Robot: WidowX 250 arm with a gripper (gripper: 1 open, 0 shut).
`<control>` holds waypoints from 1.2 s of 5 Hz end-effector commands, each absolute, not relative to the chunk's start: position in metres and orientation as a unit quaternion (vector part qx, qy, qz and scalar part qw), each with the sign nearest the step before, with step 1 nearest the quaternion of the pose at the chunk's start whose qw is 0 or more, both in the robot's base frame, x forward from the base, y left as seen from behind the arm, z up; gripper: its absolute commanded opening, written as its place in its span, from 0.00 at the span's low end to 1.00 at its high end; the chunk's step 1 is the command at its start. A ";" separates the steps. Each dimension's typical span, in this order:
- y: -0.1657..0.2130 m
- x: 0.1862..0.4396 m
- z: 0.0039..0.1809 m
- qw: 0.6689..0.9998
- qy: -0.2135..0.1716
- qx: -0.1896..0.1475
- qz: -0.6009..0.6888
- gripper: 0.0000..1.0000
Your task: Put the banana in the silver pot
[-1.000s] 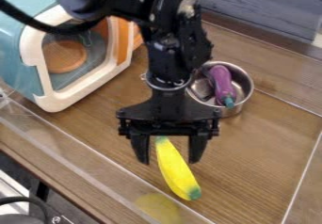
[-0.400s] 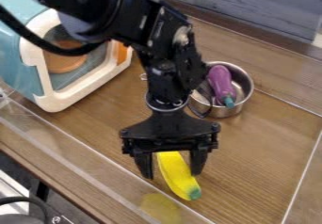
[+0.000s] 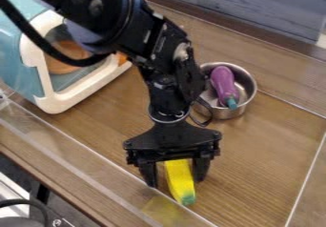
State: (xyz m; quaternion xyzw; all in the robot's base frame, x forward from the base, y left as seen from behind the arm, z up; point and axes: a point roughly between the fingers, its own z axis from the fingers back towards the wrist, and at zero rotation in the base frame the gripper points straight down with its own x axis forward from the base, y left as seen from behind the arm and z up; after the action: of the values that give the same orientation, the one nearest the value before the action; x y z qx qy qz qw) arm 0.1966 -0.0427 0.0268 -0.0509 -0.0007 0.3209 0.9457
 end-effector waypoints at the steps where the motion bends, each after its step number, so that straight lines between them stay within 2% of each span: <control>1: -0.042 0.201 0.025 0.944 -0.009 -0.055 0.325 0.00; 4: -0.042 0.202 0.043 0.959 -0.007 -0.048 0.279 0.00; 6: -0.042 0.205 0.066 0.971 -0.008 -0.045 0.235 0.00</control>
State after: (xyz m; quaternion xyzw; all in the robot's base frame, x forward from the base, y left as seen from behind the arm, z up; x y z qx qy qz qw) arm 0.1973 -0.0412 0.0564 -0.0379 0.0139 0.2368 0.9707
